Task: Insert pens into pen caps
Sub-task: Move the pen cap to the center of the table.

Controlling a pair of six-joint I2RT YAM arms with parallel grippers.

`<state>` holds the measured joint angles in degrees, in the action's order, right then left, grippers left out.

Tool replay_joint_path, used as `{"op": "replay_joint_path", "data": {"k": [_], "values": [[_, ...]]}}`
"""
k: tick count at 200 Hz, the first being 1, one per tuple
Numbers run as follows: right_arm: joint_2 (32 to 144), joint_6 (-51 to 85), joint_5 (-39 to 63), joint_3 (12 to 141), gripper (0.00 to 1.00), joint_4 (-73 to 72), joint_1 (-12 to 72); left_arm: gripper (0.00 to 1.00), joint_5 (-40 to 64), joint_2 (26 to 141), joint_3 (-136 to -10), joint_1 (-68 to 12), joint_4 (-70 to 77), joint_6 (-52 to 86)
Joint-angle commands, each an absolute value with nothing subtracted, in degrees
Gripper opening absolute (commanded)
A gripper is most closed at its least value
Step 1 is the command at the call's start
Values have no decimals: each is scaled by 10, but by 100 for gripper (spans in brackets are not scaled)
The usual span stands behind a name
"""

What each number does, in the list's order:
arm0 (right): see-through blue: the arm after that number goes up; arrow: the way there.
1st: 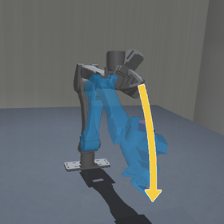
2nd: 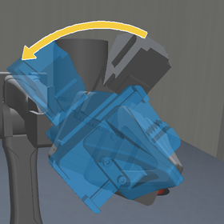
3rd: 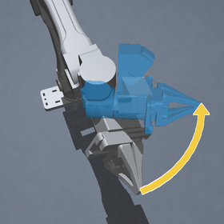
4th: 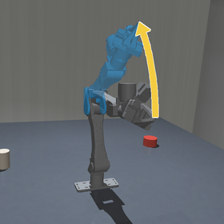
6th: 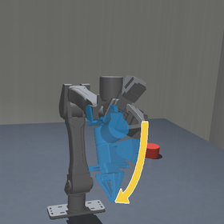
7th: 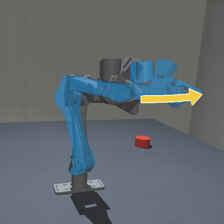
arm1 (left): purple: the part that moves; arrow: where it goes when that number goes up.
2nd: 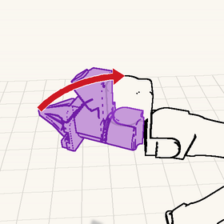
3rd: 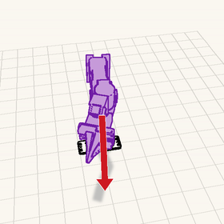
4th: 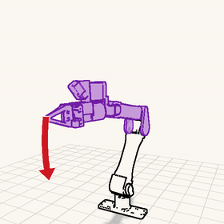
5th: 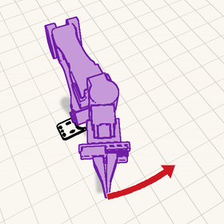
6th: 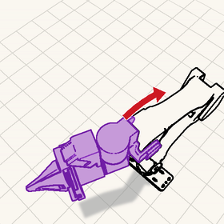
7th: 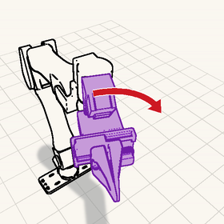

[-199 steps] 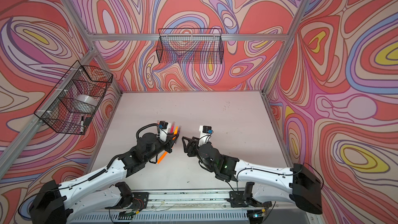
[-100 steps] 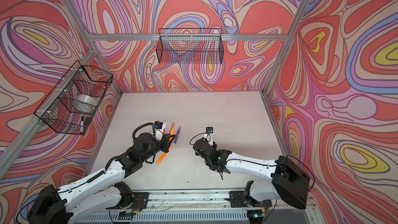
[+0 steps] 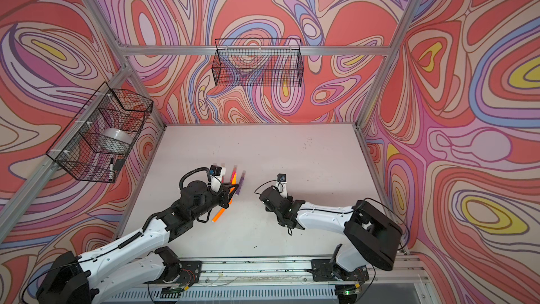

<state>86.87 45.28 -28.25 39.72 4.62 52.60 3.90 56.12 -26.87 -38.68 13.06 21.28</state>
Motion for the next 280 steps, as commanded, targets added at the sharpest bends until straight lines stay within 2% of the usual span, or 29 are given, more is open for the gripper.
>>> {"op": "replay_joint_path", "data": {"k": [1,25,101,136,280], "values": [[916,445,-267,432,27,35,512,0,43,562,-261,-387,140,216],[952,451,-255,447,22,33,494,0,40,556,-259,-387,135,213],[976,455,-259,462,21,46,482,0,44,550,-251,-387,140,212],[985,466,-258,466,17,65,482,0,44,548,-250,-387,142,212],[920,503,-256,408,13,80,483,0,48,545,-249,-387,139,213]]}}
